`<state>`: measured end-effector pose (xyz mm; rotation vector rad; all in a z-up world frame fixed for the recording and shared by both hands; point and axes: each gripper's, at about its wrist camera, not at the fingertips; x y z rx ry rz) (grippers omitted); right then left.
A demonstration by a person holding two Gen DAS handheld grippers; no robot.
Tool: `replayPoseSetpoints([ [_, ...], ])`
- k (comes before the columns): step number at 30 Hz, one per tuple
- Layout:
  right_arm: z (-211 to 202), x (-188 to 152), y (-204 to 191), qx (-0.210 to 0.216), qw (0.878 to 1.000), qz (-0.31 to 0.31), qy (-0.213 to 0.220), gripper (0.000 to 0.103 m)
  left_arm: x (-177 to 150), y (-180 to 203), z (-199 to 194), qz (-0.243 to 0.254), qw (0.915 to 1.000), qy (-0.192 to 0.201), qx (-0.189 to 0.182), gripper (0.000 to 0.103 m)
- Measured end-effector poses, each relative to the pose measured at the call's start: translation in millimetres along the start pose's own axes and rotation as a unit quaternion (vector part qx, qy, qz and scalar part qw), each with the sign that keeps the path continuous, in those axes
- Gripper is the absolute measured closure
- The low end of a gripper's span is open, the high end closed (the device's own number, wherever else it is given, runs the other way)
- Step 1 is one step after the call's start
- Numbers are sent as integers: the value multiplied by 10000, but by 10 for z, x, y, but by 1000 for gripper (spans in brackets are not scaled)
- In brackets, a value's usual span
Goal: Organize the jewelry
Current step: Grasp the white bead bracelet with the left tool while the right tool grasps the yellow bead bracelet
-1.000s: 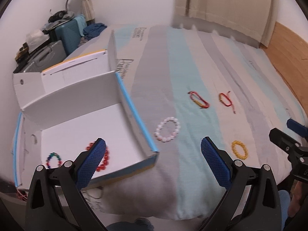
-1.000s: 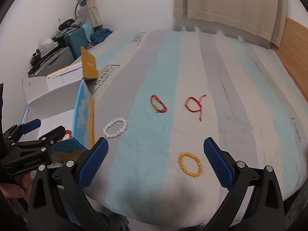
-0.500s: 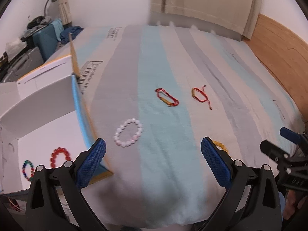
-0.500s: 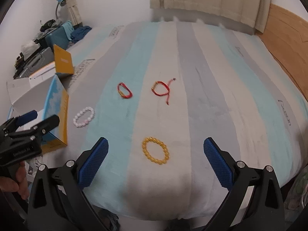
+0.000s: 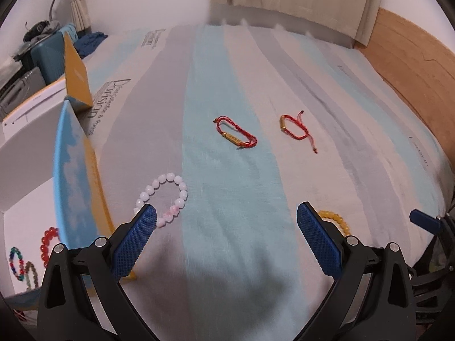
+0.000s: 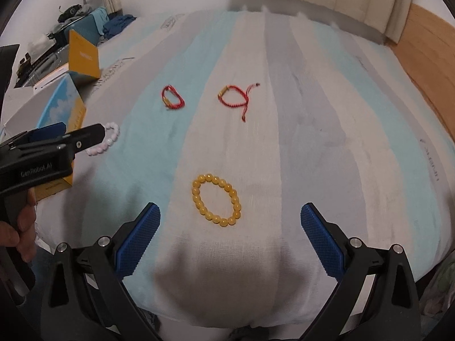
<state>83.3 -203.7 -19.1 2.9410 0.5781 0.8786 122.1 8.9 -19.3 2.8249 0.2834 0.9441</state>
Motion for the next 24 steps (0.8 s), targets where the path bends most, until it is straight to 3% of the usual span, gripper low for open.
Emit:
replayPoseSetpoints([
  [2, 120, -4, 9, 88, 9999, 63, -74, 14, 13, -4, 124, 28, 10000, -9, 20, 6],
  [15, 657, -65, -11, 301, 9991, 123, -281, 14, 59, -150, 791, 115, 9994, -225, 240, 6],
  [20, 868, -119, -30, 421, 9978, 47, -514, 29, 53, -160, 942, 185, 9989, -336, 284, 6],
  [24, 889, -92, -30, 430, 9980, -2, -465, 39, 52, -138, 1017, 173, 9987, -410, 262, 6],
])
Point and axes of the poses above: each gripper's, at about its wrist camera, not at the fingertips, and z roughly the way its jaws point, y to its right, x to its top, and after that the axes turned 14 degrees about -z, right-handed
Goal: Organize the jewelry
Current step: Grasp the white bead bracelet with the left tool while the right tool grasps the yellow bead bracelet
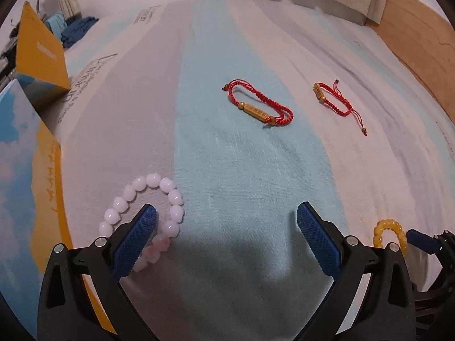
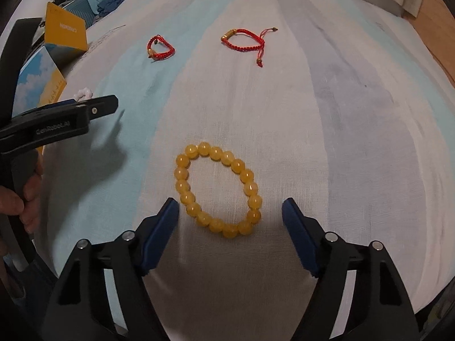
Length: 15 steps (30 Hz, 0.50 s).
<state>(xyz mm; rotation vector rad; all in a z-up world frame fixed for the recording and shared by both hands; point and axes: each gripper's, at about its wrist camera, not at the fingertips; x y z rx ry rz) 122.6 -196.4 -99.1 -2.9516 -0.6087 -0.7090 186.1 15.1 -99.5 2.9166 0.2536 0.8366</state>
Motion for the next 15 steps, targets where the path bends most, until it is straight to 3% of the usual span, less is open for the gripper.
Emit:
replayPoseSetpoints([
  [4, 10, -2, 27, 20, 10000, 48, 5, 53, -27, 41, 38, 47, 10000, -29, -28, 8],
  [7, 7, -12, 49, 9, 9999, 112, -12, 64, -68, 65, 75, 104, 9999, -88, -15, 16],
  [9, 11, -6, 61, 19, 9999, 149, -26, 67, -84, 91, 56, 190, 9998, -66, -77, 29],
  [13, 11, 0, 74, 40, 9997, 225, -31, 76, -99, 42, 48, 131, 9997, -100, -176, 38],
  [15, 12, 10, 78, 61, 9996, 256, -34, 80, -88, 13, 39, 74, 9997, -121, -214, 49],
])
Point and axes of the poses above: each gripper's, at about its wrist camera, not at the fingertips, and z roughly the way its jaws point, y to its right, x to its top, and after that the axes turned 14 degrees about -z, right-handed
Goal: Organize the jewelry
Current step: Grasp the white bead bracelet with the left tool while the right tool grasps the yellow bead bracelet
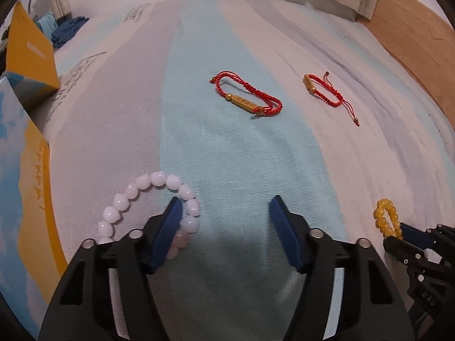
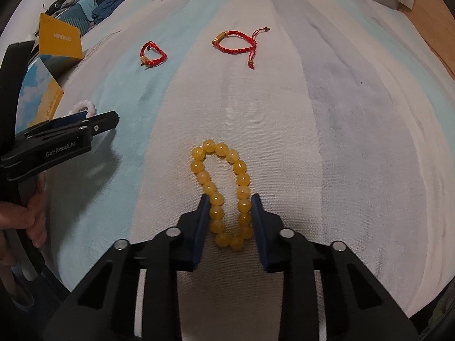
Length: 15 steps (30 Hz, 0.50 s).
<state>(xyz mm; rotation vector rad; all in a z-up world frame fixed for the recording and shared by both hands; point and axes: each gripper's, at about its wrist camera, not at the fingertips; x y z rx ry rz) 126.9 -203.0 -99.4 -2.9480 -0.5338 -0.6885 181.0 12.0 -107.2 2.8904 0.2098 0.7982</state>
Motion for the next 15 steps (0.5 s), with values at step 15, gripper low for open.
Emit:
replayPoseSetpoints([
  [15, -57, 6, 18, 20, 9998, 143, 102, 92, 30, -27, -100, -72, 9992, -179, -360, 92],
])
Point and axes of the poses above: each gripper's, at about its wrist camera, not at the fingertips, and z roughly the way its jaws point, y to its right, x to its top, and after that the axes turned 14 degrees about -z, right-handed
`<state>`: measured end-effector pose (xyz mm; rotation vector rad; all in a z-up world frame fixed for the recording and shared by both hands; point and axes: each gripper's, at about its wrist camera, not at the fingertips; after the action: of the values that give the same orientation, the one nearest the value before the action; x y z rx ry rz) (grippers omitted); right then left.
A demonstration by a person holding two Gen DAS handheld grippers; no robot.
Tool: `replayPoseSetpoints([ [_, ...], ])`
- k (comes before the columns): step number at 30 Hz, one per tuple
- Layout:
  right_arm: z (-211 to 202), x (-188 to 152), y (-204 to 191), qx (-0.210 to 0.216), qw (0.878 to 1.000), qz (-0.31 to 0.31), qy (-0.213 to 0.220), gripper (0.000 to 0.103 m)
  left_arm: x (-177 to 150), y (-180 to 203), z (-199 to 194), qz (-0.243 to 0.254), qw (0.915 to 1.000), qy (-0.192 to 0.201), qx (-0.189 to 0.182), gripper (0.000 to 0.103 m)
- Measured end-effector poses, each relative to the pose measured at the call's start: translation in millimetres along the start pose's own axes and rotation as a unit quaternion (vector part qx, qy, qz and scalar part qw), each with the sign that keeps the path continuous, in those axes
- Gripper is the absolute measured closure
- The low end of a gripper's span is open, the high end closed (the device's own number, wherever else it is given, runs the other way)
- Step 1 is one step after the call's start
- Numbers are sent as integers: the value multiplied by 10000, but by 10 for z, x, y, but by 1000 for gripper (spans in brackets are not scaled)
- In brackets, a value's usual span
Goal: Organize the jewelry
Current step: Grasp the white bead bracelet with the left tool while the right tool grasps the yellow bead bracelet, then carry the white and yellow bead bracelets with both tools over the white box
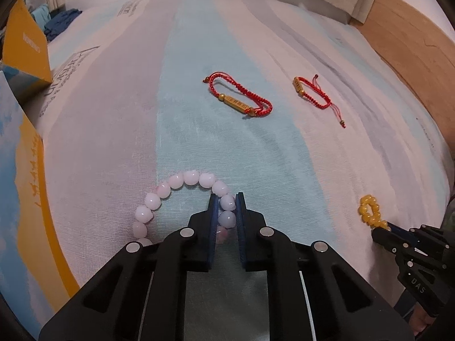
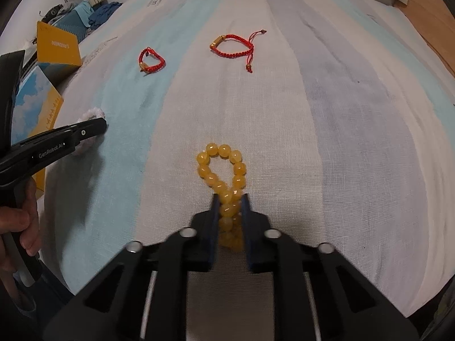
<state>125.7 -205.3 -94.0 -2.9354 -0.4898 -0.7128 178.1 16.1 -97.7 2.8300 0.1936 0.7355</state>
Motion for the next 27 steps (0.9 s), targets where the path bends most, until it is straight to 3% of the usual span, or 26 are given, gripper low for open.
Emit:
replayPoseSetpoints([
  [8, -116, 21, 10, -22, 9995, 88, 309, 94, 36, -26, -93, -142, 9999, 51, -84, 92],
  [16, -150, 59, 4, -6, 9993, 97, 373, 94, 8, 5, -135, -138, 9999, 52, -62, 92],
  [20, -134, 48, 8, 202, 9993, 170, 282, 94, -17, 29, -246, -172, 9997, 137, -103, 92],
  [27, -268, 100, 29, 66, 9992, 236, 302, 94, 8, 129, -453, -192, 9996, 183, -98, 92],
])
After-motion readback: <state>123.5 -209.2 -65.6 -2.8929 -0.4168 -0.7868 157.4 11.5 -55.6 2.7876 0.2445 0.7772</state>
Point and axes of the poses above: each gripper's, at about its wrist camera, not at the fingertips, and z roughly the way its jaws point, y to its right, x to its top, and after that the axes turned 14 degrees about -z, right-handed
